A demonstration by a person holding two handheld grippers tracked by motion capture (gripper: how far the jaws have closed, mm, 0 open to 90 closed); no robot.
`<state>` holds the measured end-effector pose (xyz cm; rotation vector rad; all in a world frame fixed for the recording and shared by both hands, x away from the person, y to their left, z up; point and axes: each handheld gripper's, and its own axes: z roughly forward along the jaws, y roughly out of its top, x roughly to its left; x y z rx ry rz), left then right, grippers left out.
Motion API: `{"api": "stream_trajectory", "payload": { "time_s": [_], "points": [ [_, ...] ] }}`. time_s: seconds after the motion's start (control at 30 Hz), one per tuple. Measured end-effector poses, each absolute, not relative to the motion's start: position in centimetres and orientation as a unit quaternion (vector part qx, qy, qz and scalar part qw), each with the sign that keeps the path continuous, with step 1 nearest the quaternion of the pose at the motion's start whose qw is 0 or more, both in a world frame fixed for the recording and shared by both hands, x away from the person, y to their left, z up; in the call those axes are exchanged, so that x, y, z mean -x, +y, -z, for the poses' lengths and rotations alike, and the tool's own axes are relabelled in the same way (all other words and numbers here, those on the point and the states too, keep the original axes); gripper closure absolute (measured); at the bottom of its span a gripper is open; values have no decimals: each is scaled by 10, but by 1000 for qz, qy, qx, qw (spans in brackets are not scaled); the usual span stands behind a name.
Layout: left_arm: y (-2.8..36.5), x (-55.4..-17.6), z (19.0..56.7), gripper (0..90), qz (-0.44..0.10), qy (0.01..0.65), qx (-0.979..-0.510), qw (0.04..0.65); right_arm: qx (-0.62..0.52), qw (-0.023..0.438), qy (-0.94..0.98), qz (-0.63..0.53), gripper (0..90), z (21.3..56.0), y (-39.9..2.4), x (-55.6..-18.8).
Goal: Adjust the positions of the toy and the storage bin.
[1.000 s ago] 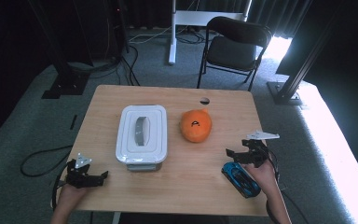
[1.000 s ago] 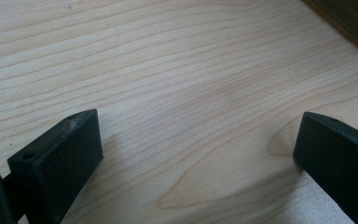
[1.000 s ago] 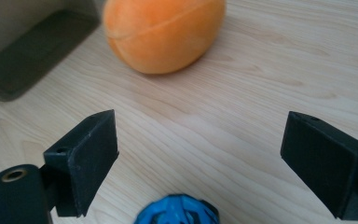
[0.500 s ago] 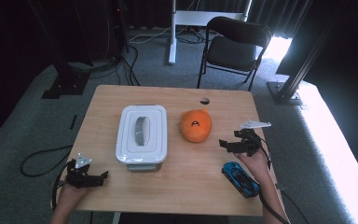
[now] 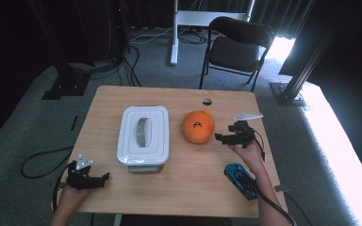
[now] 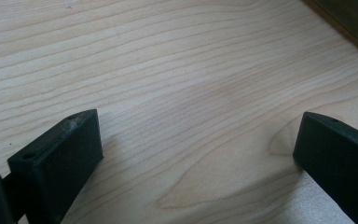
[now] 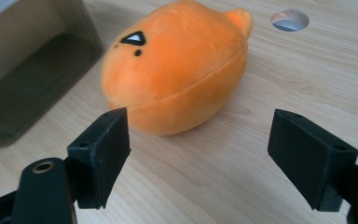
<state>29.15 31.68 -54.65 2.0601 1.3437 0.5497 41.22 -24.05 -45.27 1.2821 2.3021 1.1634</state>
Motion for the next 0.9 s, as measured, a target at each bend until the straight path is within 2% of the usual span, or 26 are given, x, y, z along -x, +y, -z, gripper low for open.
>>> {"api": "stream_trajectory", "payload": {
  "time_s": [0.47, 0.9],
  "points": [
    [317, -291, 546, 15, -208, 508, -778, 306, -467, 122, 777, -404, 223, 458, -228, -440],
    [317, -291, 547, 15, -208, 508, -778, 306, -469, 121, 781, -395, 172, 462, -187, -454]
  ]
}}
